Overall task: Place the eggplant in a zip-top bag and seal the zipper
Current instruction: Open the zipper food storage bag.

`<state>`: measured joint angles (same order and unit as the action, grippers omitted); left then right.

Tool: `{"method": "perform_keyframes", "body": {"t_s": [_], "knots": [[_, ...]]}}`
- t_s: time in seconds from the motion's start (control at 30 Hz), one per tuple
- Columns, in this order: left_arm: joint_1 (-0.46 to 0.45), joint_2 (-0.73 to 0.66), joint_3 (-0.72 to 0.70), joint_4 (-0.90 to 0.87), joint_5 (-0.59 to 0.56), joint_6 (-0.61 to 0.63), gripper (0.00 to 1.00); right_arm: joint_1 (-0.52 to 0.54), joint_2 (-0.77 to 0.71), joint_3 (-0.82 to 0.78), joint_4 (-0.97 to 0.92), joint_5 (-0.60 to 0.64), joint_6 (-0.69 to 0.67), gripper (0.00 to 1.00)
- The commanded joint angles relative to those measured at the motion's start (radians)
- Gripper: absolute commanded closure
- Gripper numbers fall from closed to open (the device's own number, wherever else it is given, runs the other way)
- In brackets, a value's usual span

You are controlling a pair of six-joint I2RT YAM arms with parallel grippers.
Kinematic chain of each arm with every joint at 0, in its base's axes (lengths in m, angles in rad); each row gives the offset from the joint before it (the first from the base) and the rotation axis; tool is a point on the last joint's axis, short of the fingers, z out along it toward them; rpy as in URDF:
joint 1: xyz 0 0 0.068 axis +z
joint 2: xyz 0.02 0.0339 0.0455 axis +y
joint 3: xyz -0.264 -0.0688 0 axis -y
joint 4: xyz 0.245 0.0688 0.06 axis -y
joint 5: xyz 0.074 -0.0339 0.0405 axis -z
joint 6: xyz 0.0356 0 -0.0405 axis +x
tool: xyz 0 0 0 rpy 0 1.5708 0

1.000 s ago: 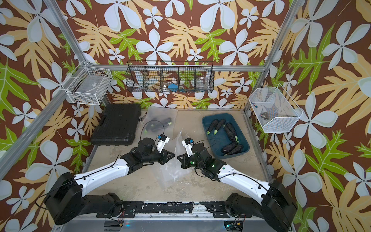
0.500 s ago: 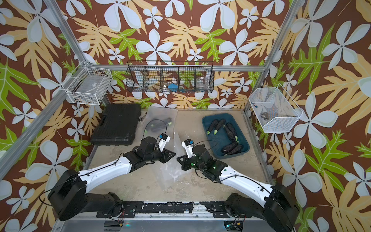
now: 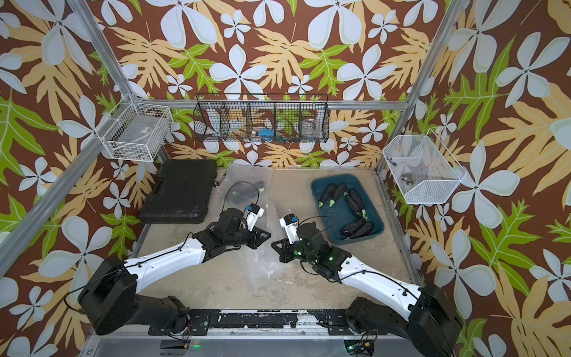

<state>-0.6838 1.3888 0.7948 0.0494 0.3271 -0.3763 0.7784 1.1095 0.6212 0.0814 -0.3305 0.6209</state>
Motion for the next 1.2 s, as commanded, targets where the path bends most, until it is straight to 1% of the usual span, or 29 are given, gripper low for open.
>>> {"method": "perform_keyframes", "body": {"t_s": [0.0,0.07,0.27,0.3,0.37,0.4,0.5,0.67,0.8,0.9,0.97,1.03,1.1,1.17], "knots": [[-0.001,-0.001,0.013,-0.022,-0.065,0.017,0.83,0.000,-0.020,-0.007,0.015,0.003,-0.009,1.00],[-0.001,0.000,0.019,-0.023,-0.074,0.017,0.83,0.000,-0.029,-0.016,0.007,0.004,-0.009,1.00],[-0.002,0.019,0.046,-0.013,-0.054,-0.001,0.78,-0.001,-0.026,-0.027,0.014,-0.016,-0.004,1.00],[0.000,0.024,0.049,-0.011,-0.059,-0.006,0.79,0.000,-0.028,-0.028,0.012,-0.012,-0.003,1.00],[-0.001,0.019,0.049,-0.006,-0.060,-0.012,0.88,0.000,-0.034,-0.030,0.003,0.012,-0.002,1.00],[-0.002,0.015,0.049,-0.005,-0.050,-0.011,0.92,0.000,-0.034,-0.031,-0.006,0.033,-0.003,1.00],[-0.001,-0.002,0.053,-0.018,-0.007,-0.005,0.99,-0.011,-0.029,-0.025,-0.038,0.094,-0.012,1.00],[-0.001,-0.048,0.051,-0.058,0.017,0.006,1.00,-0.077,-0.005,0.017,-0.068,0.111,-0.048,1.00],[-0.002,-0.062,0.072,-0.101,0.022,0.010,1.00,-0.097,0.036,0.095,-0.112,0.112,-0.111,1.00],[-0.006,-0.047,0.098,-0.138,0.030,0.029,1.00,-0.097,0.077,0.154,-0.136,0.096,-0.150,0.87],[-0.009,-0.043,0.111,-0.154,0.042,0.041,1.00,-0.096,0.109,0.192,-0.159,0.091,-0.173,0.74],[-0.010,-0.044,0.120,-0.166,0.056,0.051,1.00,-0.096,0.142,0.228,-0.194,0.114,-0.195,0.66],[-0.011,-0.044,0.131,-0.181,0.064,0.061,1.00,-0.096,0.164,0.256,-0.218,0.141,-0.211,0.62],[-0.011,-0.046,0.139,-0.196,0.066,0.070,1.00,-0.096,0.183,0.276,-0.241,0.171,-0.226,0.61]]}}
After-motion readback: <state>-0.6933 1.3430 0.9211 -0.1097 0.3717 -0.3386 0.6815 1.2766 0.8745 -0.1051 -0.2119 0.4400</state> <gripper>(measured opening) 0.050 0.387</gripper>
